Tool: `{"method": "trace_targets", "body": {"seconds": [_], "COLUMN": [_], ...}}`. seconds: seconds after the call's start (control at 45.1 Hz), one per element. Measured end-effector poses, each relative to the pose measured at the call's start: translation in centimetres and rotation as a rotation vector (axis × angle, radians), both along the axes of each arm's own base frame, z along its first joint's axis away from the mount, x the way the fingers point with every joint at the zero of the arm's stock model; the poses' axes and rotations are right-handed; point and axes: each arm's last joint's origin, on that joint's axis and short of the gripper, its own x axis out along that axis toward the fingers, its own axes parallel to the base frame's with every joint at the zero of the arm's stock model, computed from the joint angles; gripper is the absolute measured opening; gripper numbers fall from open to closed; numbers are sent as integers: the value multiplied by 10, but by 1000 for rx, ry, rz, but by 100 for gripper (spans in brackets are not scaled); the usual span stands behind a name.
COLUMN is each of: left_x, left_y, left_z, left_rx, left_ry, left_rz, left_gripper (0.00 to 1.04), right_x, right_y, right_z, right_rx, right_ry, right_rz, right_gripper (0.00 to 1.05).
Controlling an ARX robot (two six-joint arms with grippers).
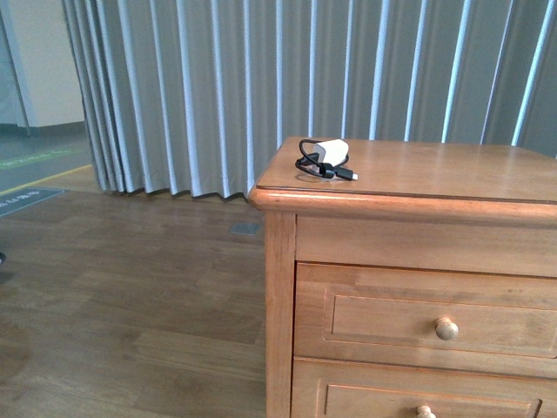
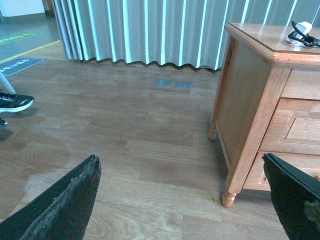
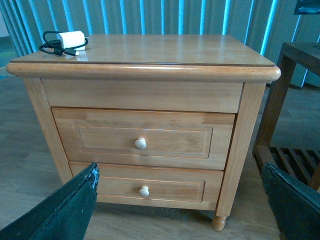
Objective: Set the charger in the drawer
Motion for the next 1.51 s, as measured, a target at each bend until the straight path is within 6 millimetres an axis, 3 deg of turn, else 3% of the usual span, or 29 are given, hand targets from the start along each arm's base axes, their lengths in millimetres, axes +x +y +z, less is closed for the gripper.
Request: {"method": "trace_targets", "body": {"seconds": [0.599,0.799,0.977,1.043,1.265,1.509], "left_x": [0,0,0,0,0,0], "left_y": [0,0,0,0,0,0], "left_z": [0,0,0,0,0,0], "left_rx": [0,0,0,0,0,0], "left_ry": [0,0,0,0,0,0], "left_rz": [0,0,0,0,0,0], "left_gripper": [99,99,99,99,99,99], "right_x": [0,17,52,77,140,187], "right_y": [0,7,26,39,62,69], "right_z": [0,-2,6,4,-25,-62], "right_rx": [0,-155,-185,-211,-250,-257], "right_ry": [0,104,157,192,294,378], "right_rz": [0,20,93,119,136,96], "right_gripper": [96,96,96,96,96,96]}}
